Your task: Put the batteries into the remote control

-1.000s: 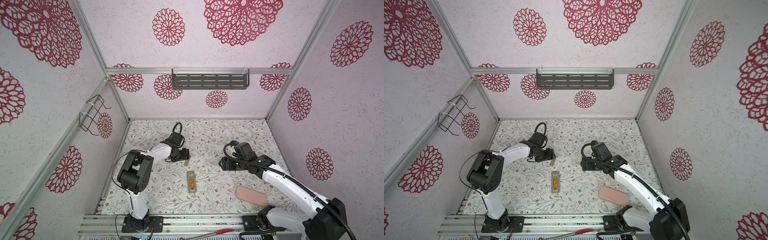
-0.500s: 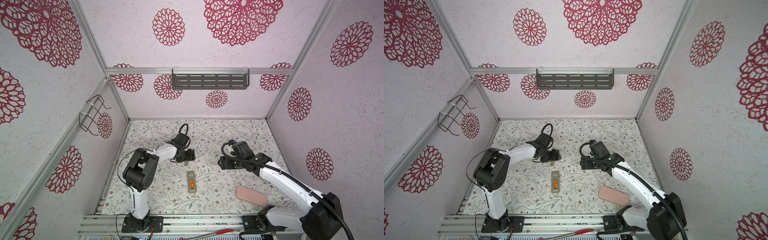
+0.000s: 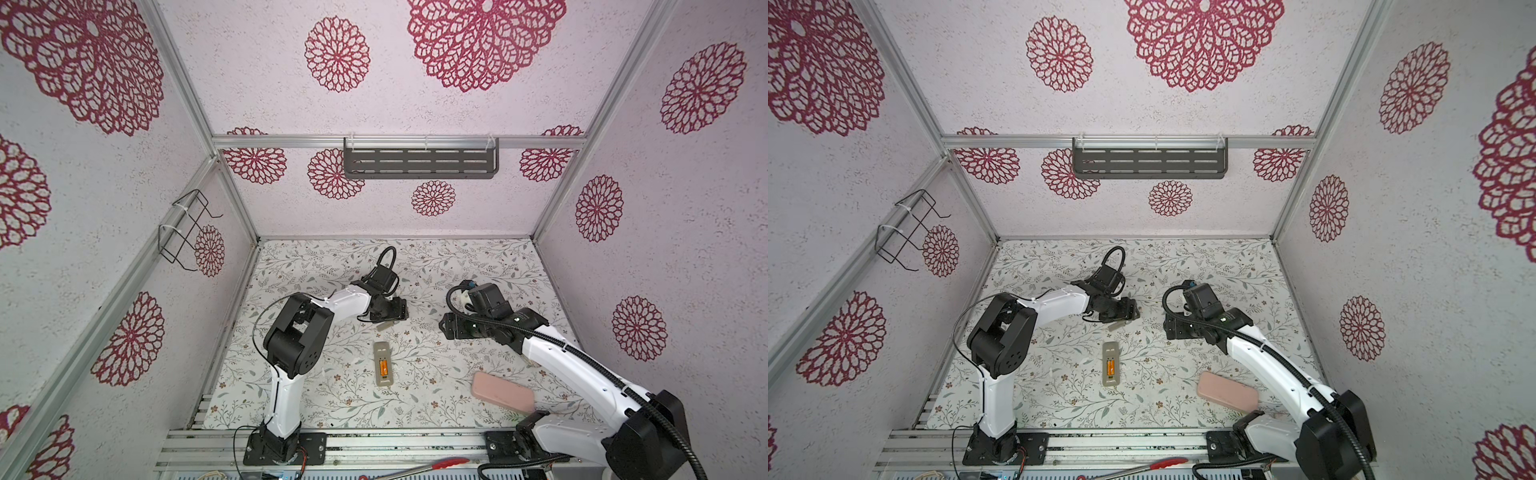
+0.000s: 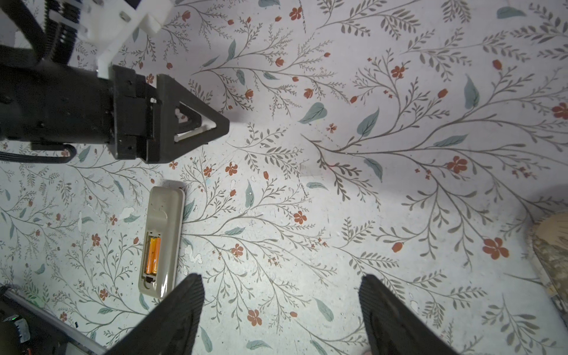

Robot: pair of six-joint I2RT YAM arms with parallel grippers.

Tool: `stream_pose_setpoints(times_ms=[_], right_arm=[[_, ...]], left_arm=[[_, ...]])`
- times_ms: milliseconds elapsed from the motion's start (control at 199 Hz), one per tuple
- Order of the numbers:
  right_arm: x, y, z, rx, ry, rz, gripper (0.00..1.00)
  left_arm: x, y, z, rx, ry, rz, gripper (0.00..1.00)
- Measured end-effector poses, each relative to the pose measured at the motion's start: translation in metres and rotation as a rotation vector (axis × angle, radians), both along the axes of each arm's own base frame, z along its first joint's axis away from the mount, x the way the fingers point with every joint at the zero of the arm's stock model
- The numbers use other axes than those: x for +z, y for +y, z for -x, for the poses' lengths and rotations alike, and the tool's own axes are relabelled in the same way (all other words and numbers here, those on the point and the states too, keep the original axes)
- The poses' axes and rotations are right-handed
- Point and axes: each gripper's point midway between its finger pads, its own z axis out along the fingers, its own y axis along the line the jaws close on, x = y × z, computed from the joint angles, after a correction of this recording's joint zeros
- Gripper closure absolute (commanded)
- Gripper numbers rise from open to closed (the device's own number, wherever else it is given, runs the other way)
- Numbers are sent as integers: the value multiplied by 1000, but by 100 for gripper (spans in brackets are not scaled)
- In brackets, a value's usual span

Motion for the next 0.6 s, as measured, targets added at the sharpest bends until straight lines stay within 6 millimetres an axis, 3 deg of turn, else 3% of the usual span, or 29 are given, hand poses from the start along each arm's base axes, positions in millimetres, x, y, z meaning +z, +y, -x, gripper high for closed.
stream_pose_setpoints(times_ms=[386, 497, 602], right_arm=[[2, -17, 3, -17, -12, 34, 17], [0, -21, 3, -7, -15, 68, 17], [2, -22, 1, 15, -14, 95, 19]], left_arm=[[5, -37, 24, -79, 9, 75, 25], [9, -30, 35, -85, 11, 81, 25], [37, -15, 47, -78, -19, 125, 25]])
